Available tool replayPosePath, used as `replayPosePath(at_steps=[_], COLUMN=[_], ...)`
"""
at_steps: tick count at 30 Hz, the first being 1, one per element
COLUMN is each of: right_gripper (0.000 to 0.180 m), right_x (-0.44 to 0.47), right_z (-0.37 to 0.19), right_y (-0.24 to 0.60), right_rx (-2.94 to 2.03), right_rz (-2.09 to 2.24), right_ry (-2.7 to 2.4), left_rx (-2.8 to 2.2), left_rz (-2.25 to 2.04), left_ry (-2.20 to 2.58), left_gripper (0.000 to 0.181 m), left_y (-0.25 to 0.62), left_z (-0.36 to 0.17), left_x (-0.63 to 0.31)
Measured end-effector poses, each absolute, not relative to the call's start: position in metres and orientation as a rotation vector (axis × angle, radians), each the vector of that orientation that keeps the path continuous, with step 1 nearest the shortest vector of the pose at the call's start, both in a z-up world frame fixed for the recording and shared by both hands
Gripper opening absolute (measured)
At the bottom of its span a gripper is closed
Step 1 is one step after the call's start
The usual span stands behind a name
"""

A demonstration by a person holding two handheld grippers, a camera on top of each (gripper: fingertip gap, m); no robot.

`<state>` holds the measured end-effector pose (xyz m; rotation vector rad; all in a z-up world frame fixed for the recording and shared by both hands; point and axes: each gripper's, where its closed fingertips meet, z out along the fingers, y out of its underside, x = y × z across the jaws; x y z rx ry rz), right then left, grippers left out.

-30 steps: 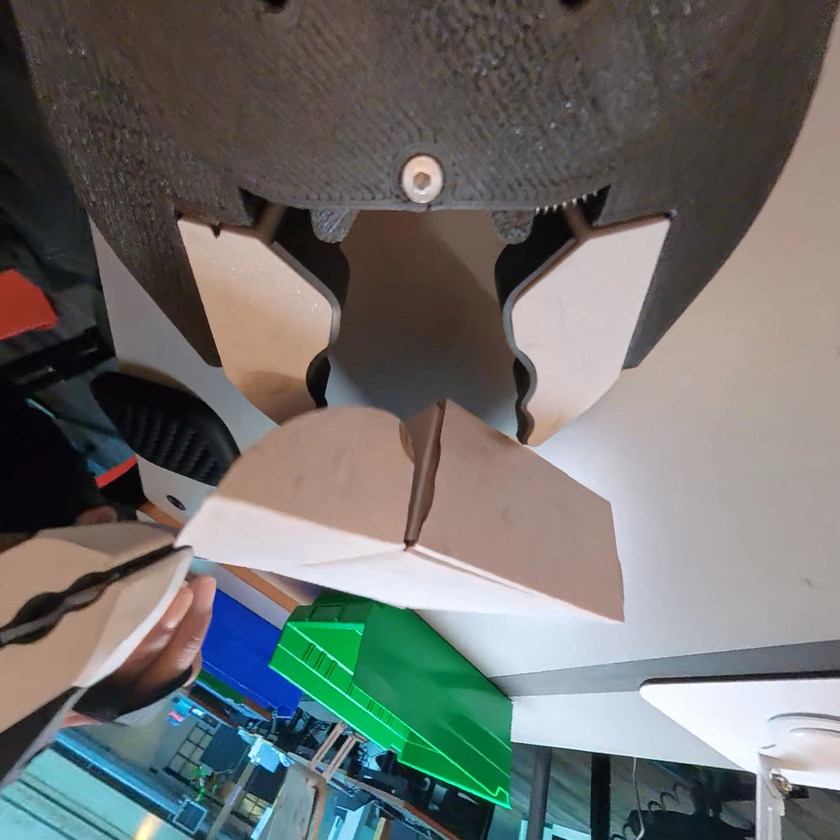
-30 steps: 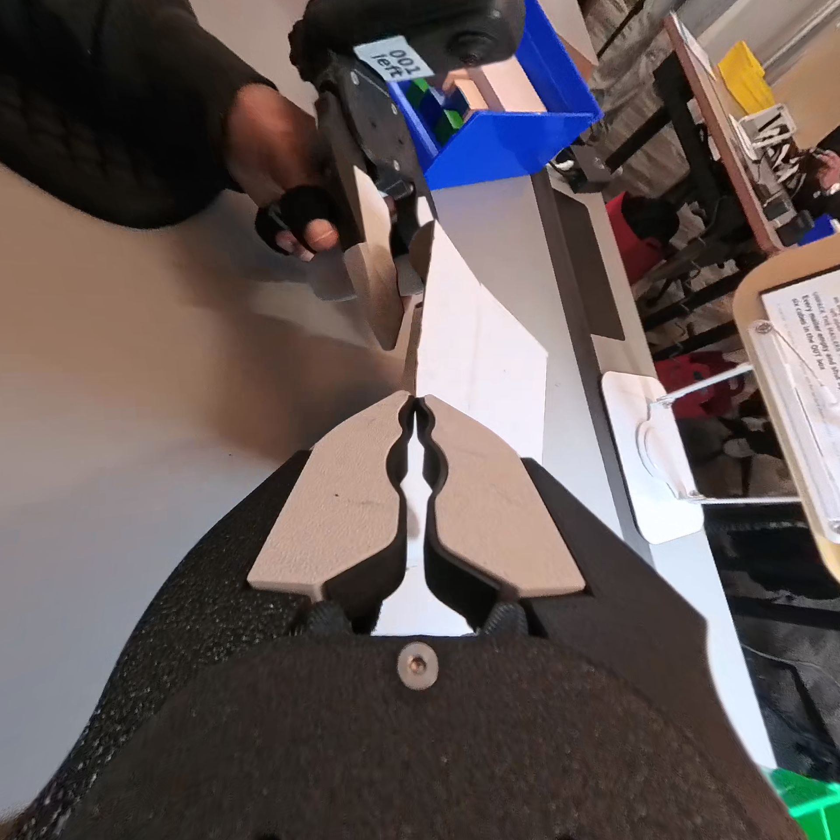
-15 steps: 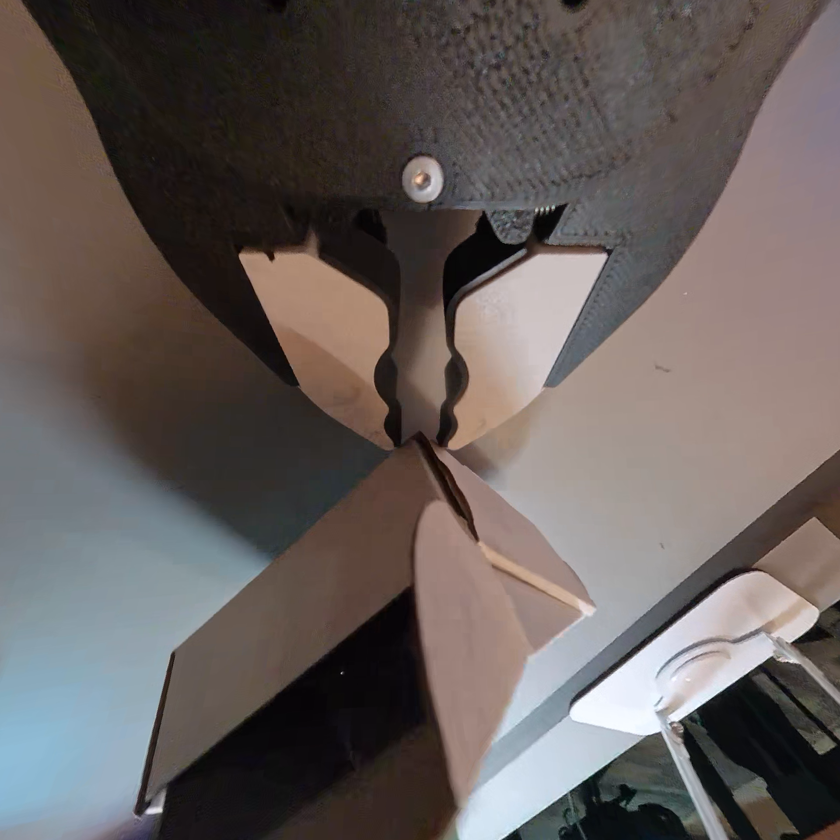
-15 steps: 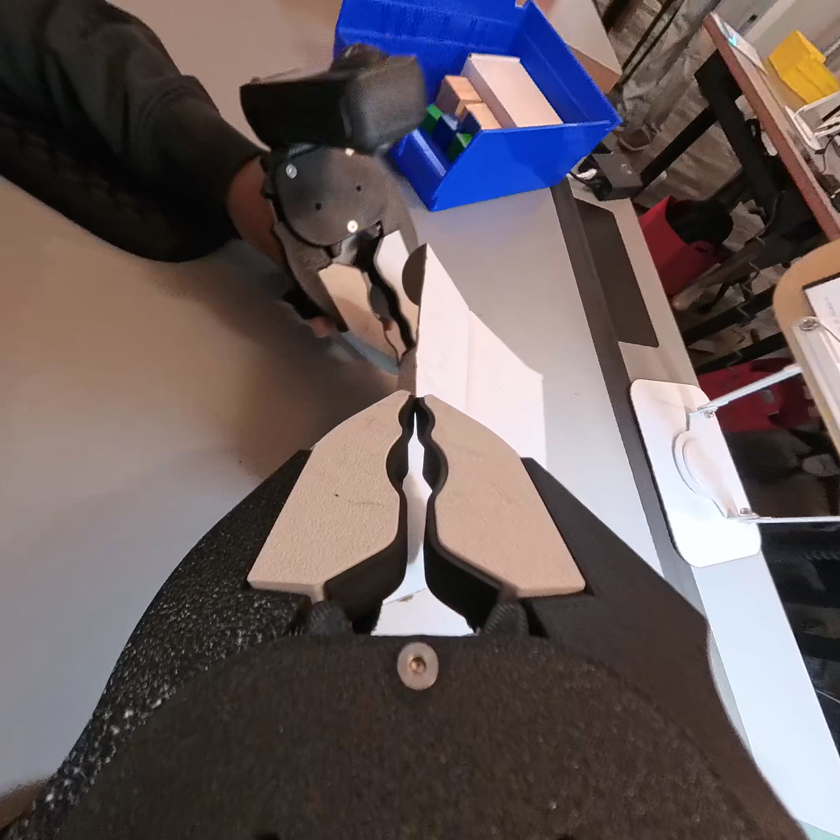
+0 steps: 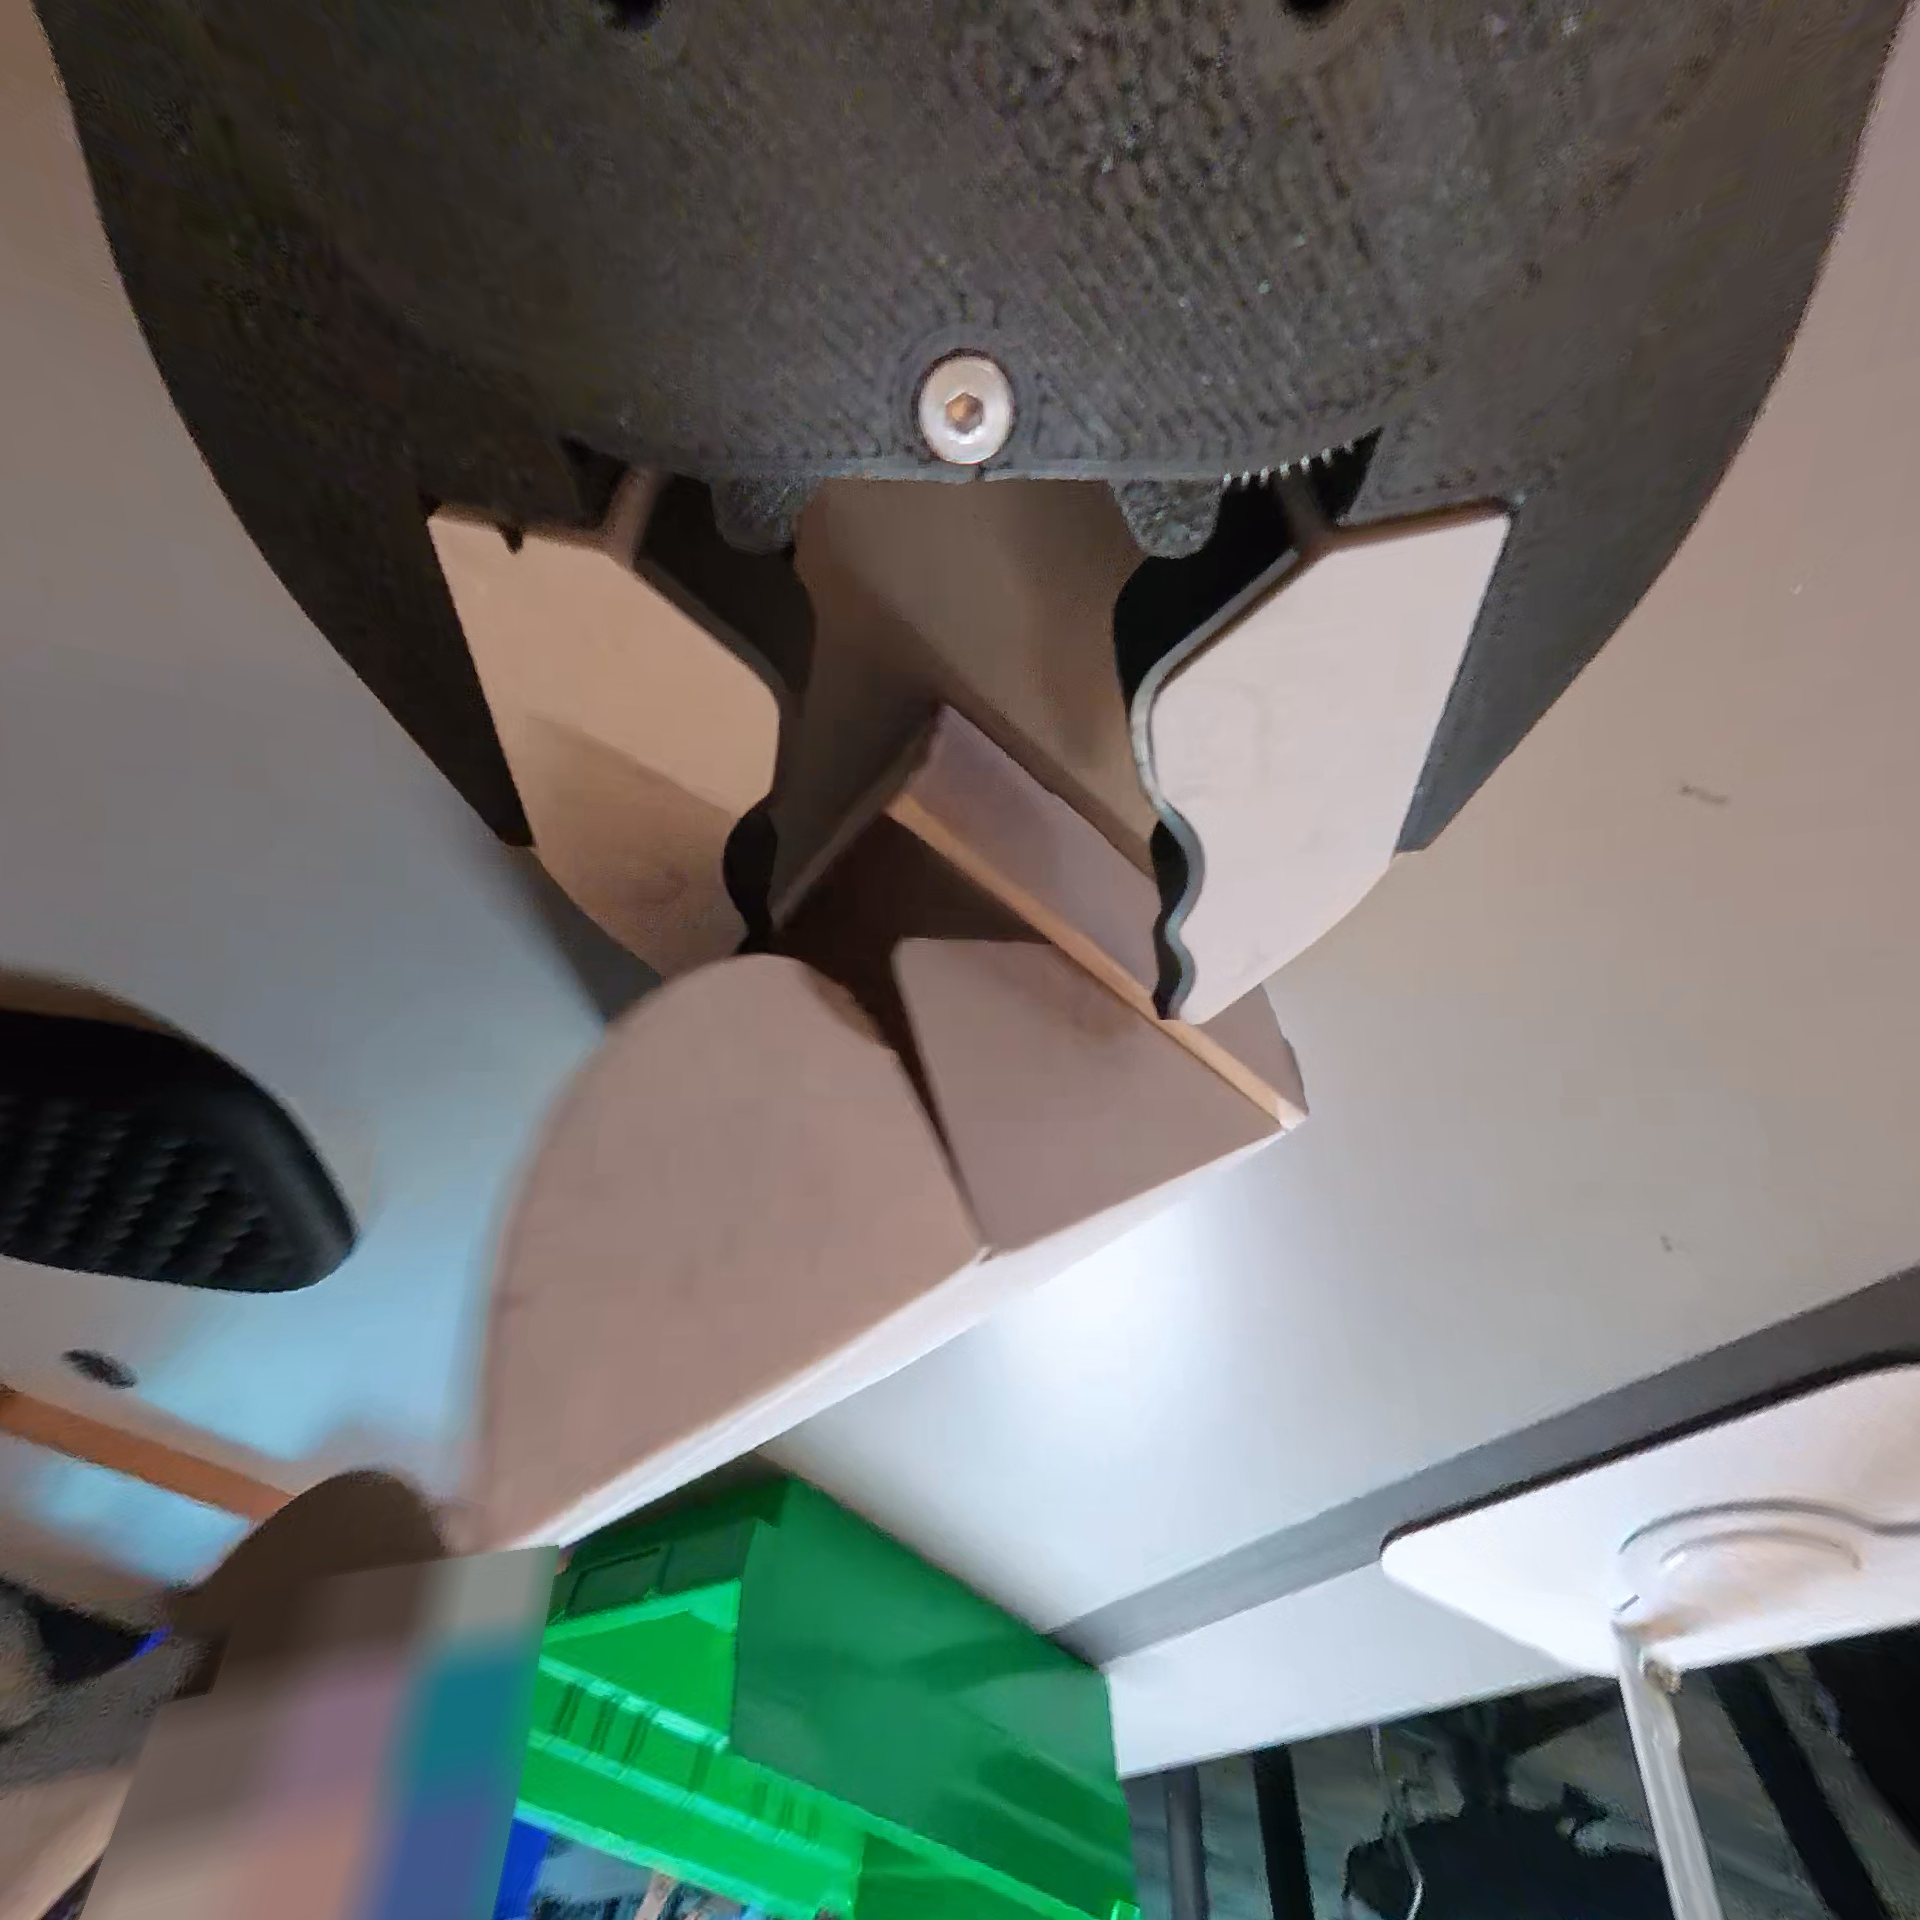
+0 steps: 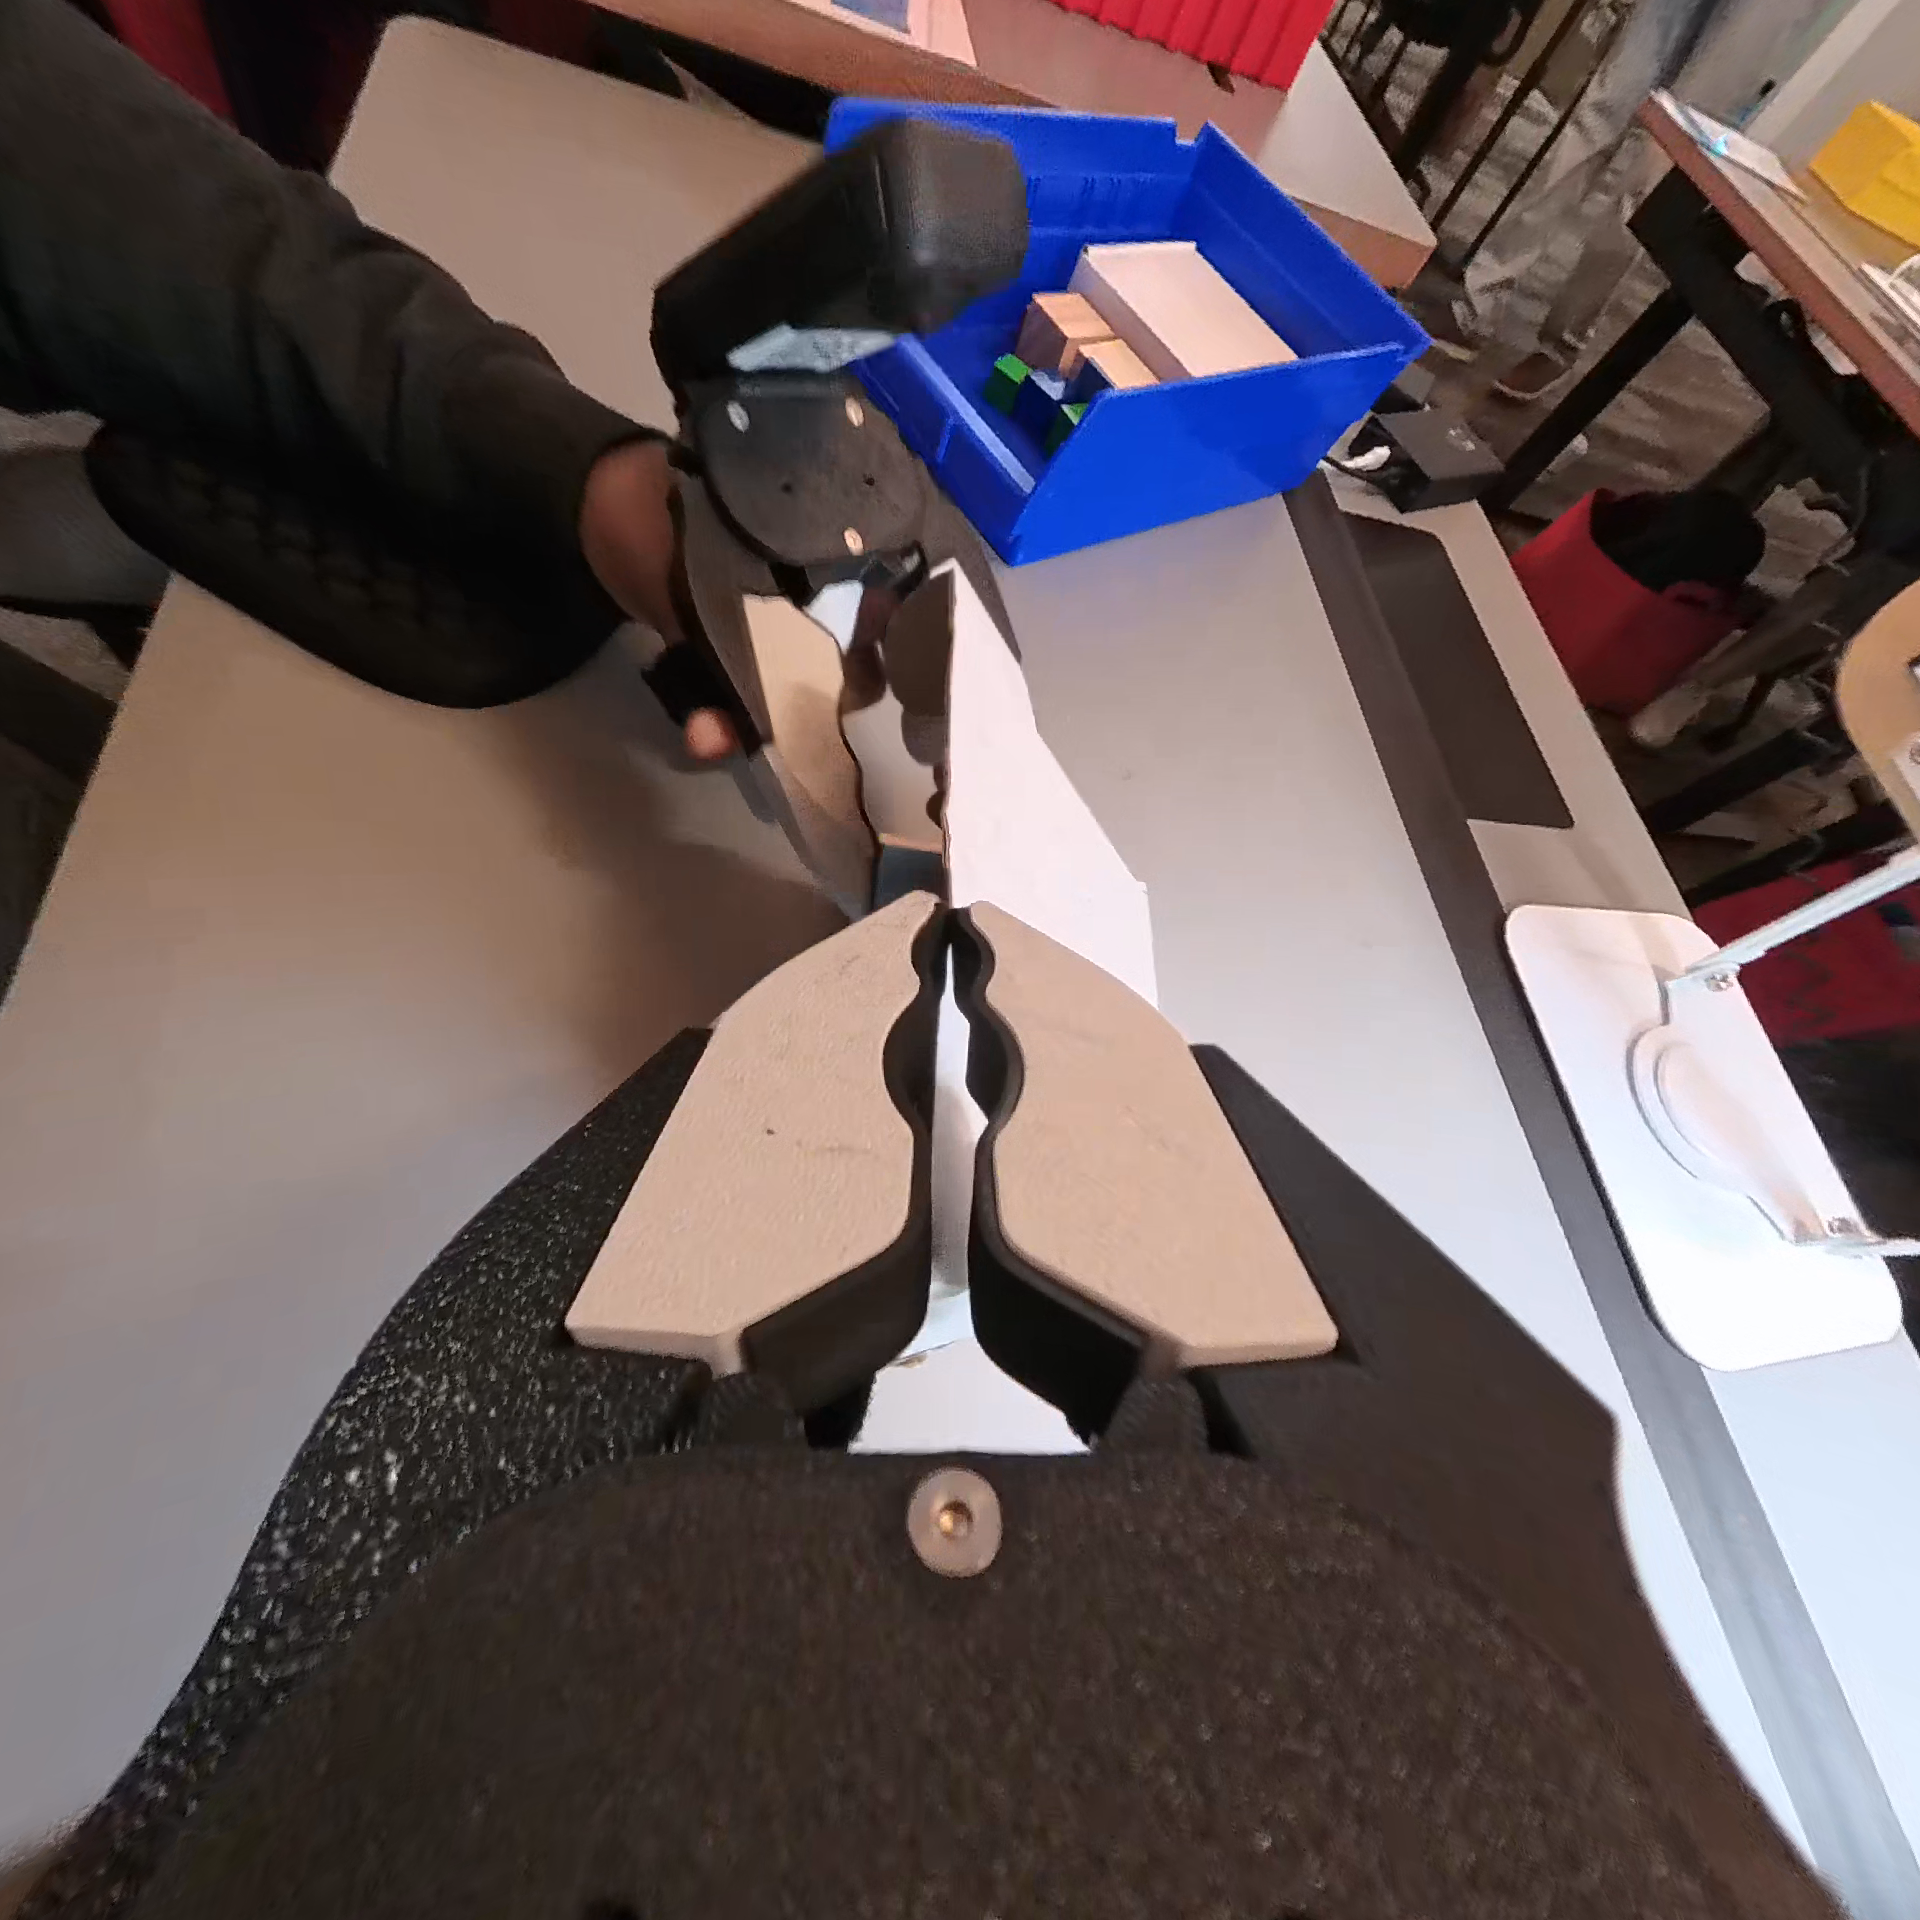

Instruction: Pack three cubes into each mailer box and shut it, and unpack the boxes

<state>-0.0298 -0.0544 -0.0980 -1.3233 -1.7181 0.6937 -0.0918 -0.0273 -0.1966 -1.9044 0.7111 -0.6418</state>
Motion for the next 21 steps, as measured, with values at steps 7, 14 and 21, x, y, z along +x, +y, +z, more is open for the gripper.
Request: replayPosePath(at_steps=[7, 14, 21], right_gripper=[0.000, 0.001, 0.004], right_x=[-0.036, -0.043, -0.047], right_z=[-0.072, -0.062, -0.146], right_y=[-0.030, 0.069, 0.172], right_rx=[-1.373, -1.548, -1.815], right_rz=[0.792, 0.661, 0.336], right_ry=[-1.680, -1.608, -1.651], left_rx=[-2.029, -2.049, -2.057], left_rz=[-0.477, -0.498, -0.521], left_ry=[0.760, 0.756, 0.730], left_gripper=[0.055, 0.054, 0.053], left_y=[-0.024, -0.026, -0.028], left_z=[-0.222, -0.223, -0.223], left_x=[-0.100, -0.100, -0.099])
